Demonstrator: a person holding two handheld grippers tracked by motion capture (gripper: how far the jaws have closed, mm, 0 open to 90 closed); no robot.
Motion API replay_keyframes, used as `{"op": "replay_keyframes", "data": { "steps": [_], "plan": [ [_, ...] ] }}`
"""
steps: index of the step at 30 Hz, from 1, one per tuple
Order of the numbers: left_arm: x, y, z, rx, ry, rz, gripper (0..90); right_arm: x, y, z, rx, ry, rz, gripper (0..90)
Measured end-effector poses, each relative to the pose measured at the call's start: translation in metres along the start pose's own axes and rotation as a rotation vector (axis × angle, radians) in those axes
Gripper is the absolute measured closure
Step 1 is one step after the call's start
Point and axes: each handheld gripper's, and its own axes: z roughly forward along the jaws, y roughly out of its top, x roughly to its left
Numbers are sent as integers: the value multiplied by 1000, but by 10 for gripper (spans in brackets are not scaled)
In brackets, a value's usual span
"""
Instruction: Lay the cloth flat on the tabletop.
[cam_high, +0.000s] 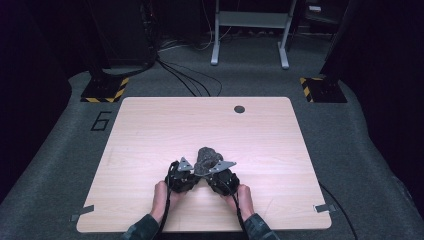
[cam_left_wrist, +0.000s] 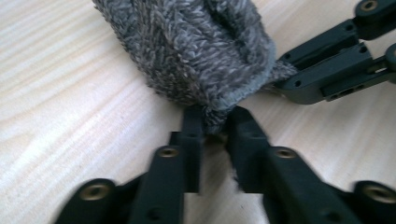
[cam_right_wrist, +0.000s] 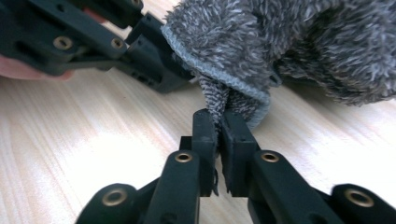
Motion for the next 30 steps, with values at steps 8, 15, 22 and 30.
{"op": "replay_keyframes", "data": {
  "steps": [8, 15, 22, 30],
  "plan": [
    [8, -2, -10, -32, 37, -6, 868, -21, -3, -22, -43, -41, 26, 872],
    [15, -2, -26, -53, 71, 2, 868, -40, -7, -40, -75, -91, 48, 873],
    [23, 2, -39, -72, 112, 2, 869, -51, -7, -53, -93, -130, 67, 875],
    [37, 4, -55, -91, 159, -15, 870, -69, -10, -69, -106, -186, 103, 876]
  ]
}}
